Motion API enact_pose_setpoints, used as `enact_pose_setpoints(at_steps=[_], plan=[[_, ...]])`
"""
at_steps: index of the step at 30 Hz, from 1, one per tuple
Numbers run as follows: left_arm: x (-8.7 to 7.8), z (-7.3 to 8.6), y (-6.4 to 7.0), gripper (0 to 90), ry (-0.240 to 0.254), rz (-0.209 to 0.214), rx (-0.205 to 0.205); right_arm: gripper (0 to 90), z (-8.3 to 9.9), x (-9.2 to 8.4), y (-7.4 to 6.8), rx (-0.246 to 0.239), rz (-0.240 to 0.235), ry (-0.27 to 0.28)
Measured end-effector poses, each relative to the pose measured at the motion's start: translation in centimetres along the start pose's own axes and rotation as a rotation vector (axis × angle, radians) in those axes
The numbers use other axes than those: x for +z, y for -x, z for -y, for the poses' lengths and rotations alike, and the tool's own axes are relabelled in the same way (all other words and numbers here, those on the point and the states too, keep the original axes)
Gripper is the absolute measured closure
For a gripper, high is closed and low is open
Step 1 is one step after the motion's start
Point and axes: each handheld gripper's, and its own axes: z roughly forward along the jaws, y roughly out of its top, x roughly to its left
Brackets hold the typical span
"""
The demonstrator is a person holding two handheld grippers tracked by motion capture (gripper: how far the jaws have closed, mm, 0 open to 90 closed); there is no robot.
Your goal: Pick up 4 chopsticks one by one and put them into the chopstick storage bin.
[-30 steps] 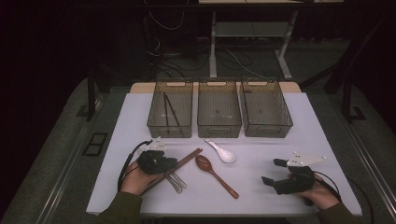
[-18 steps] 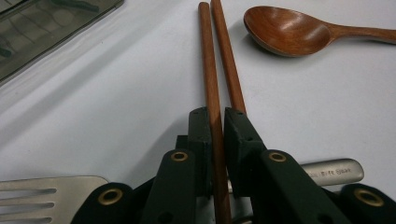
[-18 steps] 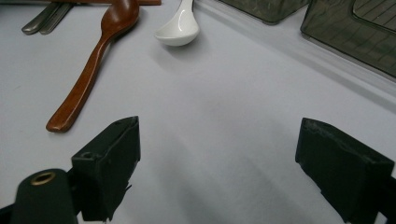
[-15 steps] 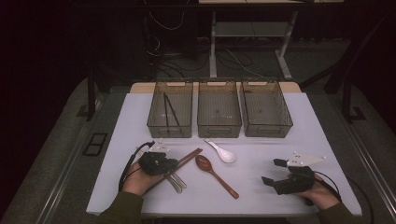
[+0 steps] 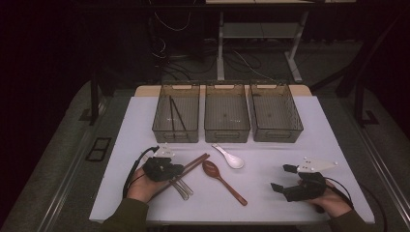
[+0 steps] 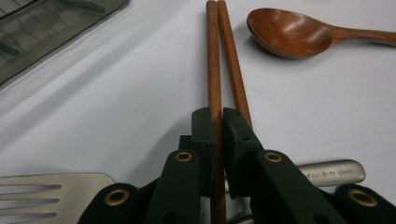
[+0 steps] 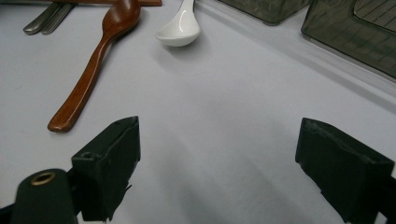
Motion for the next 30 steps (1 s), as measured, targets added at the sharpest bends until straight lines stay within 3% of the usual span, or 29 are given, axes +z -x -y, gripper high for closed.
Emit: enact_pose_setpoints(at_steps=[6, 19, 30], plan=[[-0.5, 0.0, 0.0, 82.5, 0.019, -0.003, -0.037, 13.9, 0.0, 0.0, 0.0, 0.001, 0.0, -0.001], [-1.6, -0.1, -0.1, 82.5, 0.021, 0.0, -0.05, 13.9, 0.0, 0.1, 0.1, -0.003, -0.005, -0.007], [-2.5, -0.9, 0.0, 82.5, 0.058, 0.019, -0.071, 13.9, 0.0, 0.1, 0.0, -0.01, -0.004, -0.01]])
